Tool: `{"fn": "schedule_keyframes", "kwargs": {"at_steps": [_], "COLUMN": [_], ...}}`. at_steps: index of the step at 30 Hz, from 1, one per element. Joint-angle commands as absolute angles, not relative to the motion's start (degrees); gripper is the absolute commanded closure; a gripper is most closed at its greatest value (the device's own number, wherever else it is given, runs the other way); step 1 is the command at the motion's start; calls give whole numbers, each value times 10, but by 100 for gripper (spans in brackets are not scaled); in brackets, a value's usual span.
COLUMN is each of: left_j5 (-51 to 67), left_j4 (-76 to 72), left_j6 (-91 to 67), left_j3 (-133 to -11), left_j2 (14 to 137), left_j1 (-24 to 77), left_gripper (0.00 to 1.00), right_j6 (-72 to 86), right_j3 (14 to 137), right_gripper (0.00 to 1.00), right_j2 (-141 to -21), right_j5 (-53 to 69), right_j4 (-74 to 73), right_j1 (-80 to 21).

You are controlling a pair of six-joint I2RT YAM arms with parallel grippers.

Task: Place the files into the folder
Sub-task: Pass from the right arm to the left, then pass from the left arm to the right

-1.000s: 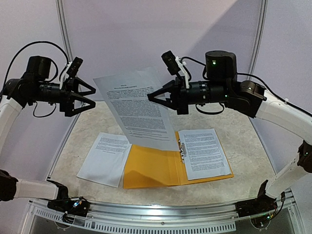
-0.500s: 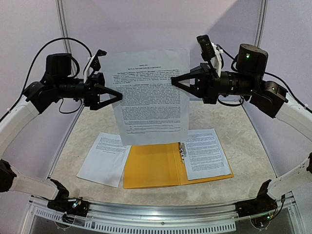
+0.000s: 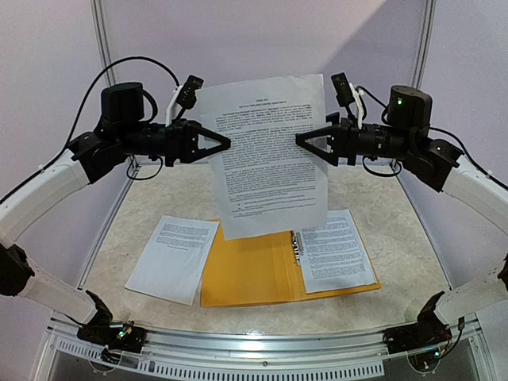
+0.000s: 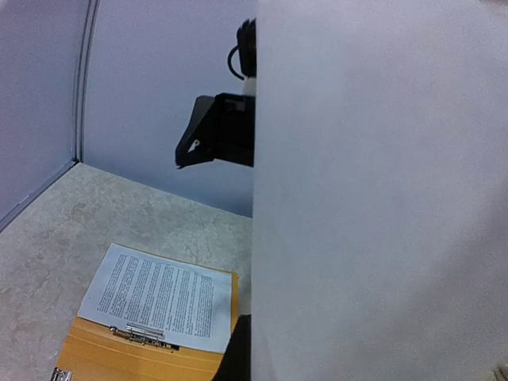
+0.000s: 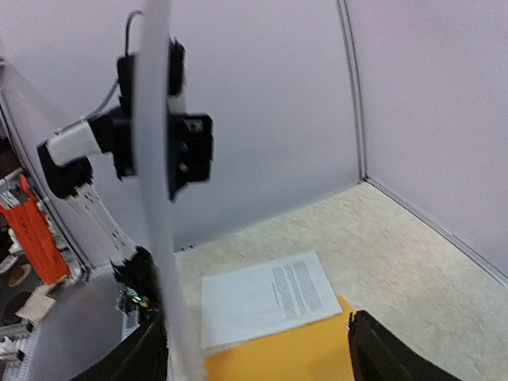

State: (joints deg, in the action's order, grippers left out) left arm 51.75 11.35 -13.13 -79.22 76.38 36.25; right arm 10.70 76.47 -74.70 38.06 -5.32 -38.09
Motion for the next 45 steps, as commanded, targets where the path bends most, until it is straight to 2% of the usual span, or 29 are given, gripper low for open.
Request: {"fn": "schedule_keyframes", "kwargs": {"at_steps": [1, 6, 11, 12, 21, 28, 30, 32, 35, 40, 42, 45], "left_j5": [501, 495, 486, 487, 476, 478, 471, 461, 451, 423, 412, 396], "left_j4": [85, 85, 79, 79, 159, 295, 335, 345, 339, 314, 306, 294], "left_j6": [-155, -155, -148, -146, -80, 49, 88, 98, 88, 49, 38, 19], "left_j3": [-829, -845, -855, -858, -913, -964, -976, -979, -980, -979, -978, -976], "left_j2": [805, 844, 875, 879, 908, 905, 905, 903, 904, 912, 916, 918], "left_j1": [379, 410, 413, 413, 434, 448, 456, 460, 461, 457, 455, 455], "left_gripper": [100, 100, 100, 100, 100, 100, 100, 100, 100, 100, 100, 100], "right_j6": [165, 201, 214, 215, 250, 258, 237, 213, 253, 304, 335, 382], "right_j3": [663, 627, 608, 600, 564, 538, 552, 558, 528, 510, 504, 496], "right_gripper": [17, 19, 34, 34, 32, 19, 13, 13, 14, 23, 31, 50], "right_j2": [-727, -743, -752, -749, -763, -765, -767, -770, -760, -745, -746, -749], "right_j5": [374, 453, 507, 509, 534, 568, 570, 584, 613, 638, 649, 658], "right_j4": [16, 85, 99, 107, 182, 215, 171, 158, 250, 320, 359, 416], "right_j1": [-318, -292, -293, -292, -292, -247, -246, -246, -246, -248, -249, -250]}}
